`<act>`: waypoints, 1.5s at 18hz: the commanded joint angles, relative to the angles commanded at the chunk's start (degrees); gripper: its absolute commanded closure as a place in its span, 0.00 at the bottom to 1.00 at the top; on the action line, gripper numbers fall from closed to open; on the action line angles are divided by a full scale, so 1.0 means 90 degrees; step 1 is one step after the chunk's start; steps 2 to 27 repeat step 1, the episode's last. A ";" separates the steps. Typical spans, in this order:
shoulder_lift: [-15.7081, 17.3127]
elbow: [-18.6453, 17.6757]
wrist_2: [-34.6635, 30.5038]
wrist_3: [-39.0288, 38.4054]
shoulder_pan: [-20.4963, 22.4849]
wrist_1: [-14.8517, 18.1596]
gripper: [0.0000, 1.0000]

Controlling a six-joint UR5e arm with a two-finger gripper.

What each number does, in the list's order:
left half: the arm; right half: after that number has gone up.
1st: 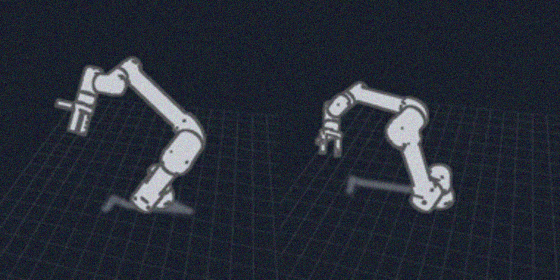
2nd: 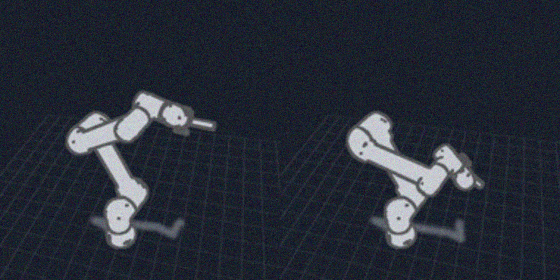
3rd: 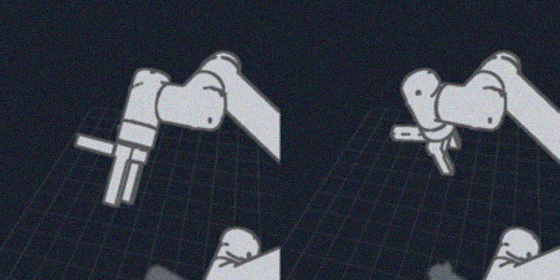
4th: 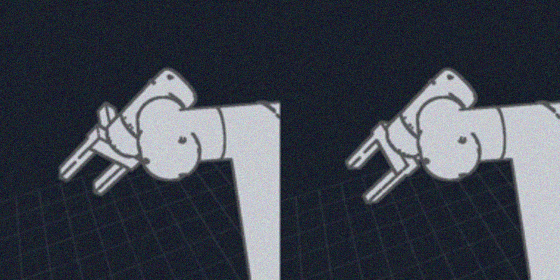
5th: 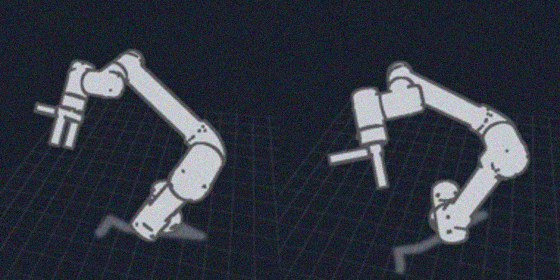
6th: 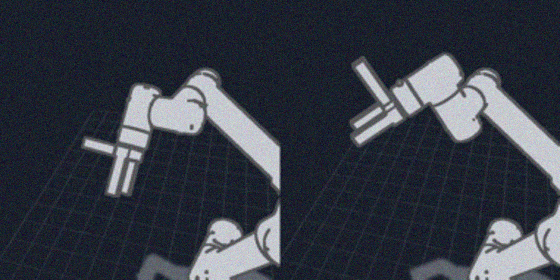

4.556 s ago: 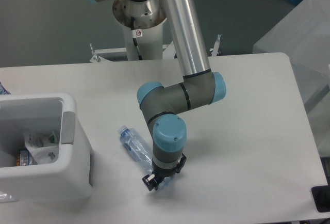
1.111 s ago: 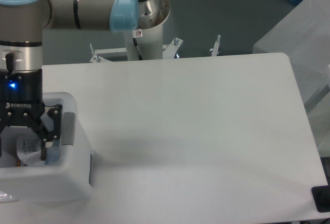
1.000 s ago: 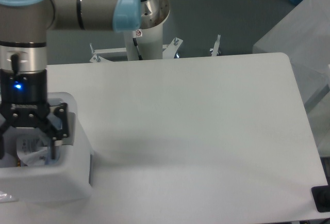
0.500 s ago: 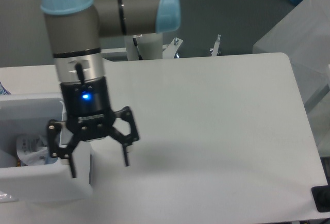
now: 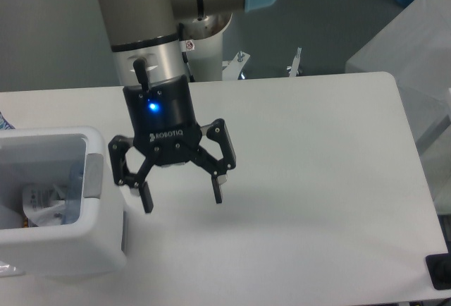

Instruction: Place the trash in the trash can

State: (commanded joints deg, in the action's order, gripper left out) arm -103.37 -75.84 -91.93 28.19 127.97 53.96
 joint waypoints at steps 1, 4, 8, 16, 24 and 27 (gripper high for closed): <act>0.0059 -0.0079 0.0000 0.0070 0.0010 -0.0010 0.00; 0.0059 -0.0079 0.0000 0.0070 0.0010 -0.0010 0.00; 0.0059 -0.0079 0.0000 0.0070 0.0010 -0.0010 0.00; 0.0059 -0.0079 0.0000 0.0070 0.0010 -0.0010 0.00; 0.0059 -0.0079 0.0000 0.0070 0.0010 -0.0010 0.00; 0.0059 -0.0079 0.0000 0.0070 0.0010 -0.0010 0.00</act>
